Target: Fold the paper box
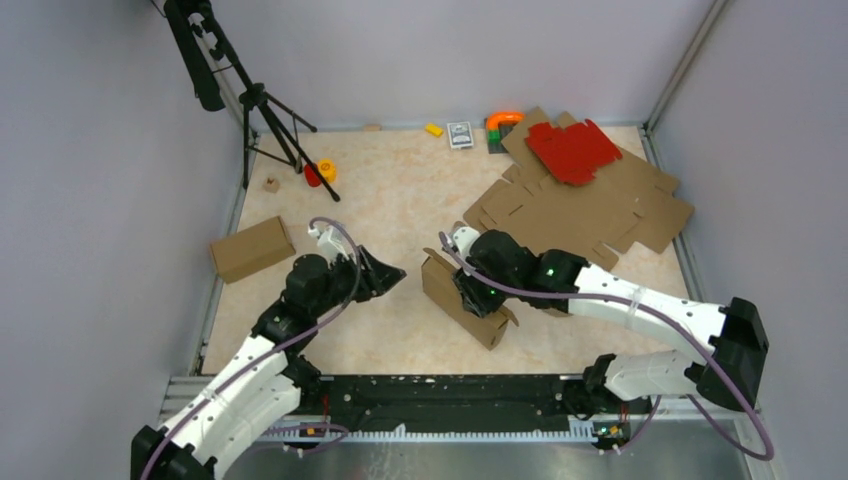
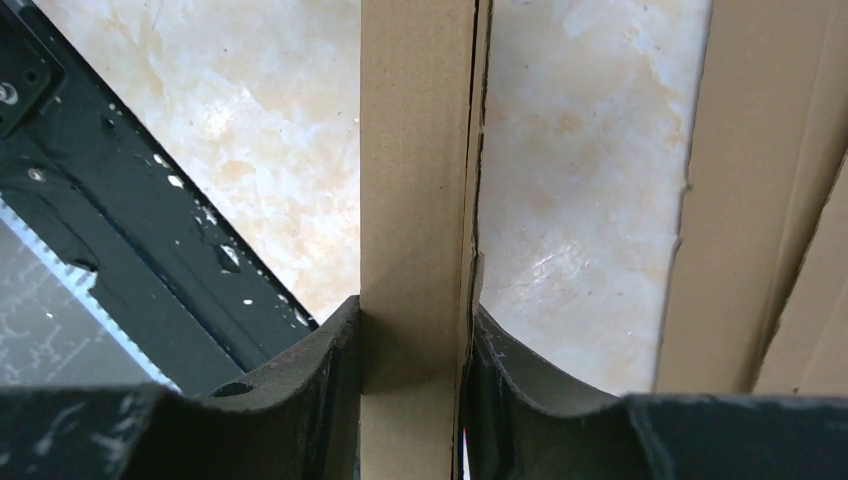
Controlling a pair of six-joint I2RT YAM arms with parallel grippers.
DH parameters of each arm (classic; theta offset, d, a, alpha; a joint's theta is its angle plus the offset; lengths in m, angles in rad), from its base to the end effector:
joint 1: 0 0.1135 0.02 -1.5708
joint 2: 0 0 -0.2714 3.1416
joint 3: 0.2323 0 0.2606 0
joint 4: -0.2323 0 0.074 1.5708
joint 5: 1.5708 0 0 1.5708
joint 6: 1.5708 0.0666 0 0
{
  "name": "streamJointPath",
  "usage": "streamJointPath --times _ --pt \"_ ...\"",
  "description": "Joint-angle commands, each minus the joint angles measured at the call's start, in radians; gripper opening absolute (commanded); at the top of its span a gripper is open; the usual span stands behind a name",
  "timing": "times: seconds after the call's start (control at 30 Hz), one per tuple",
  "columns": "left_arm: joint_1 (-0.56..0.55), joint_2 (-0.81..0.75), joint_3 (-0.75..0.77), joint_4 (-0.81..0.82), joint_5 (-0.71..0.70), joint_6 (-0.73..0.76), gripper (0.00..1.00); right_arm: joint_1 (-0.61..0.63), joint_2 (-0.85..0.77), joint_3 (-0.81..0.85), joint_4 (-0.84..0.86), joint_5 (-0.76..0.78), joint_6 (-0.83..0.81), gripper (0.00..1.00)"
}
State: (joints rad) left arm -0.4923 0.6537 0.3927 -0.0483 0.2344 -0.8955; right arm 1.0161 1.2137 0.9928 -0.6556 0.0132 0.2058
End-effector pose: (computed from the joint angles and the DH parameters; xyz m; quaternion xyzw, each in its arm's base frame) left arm 0.1665 -0.1069 0.2288 -0.0930 0.7996 -0.4472 0.3899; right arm 0.1459 0.2339 0.2627 -0.3686 0.8651 0.1901 0.2822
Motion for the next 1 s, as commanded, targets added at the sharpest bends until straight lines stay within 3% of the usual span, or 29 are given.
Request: streamJointPath --times 0.0,0.33,0.8,0.97 --pt "0.017 0.033 0.079 -0.075 0.109 0.293 0.66 -0.01 0.033 0.063 -0.023 -0.008 -0.125 0.29" --pt "0.015 0.182 0.293 -0.085 0.222 0.612 0.67 -0.014 0.034 0.025 0.007 -0.104 -0.198 0.31" --pt "0.015 0.353 0.348 -0.047 0.382 0.634 0.64 -0.017 0.021 0.001 0.019 -0.152 -0.238 0.32" --pt "0.015 0.388 0.372 -0.091 0.398 0.617 0.49 -0.022 0.034 -0.003 0.031 -0.162 -0.225 0.32"
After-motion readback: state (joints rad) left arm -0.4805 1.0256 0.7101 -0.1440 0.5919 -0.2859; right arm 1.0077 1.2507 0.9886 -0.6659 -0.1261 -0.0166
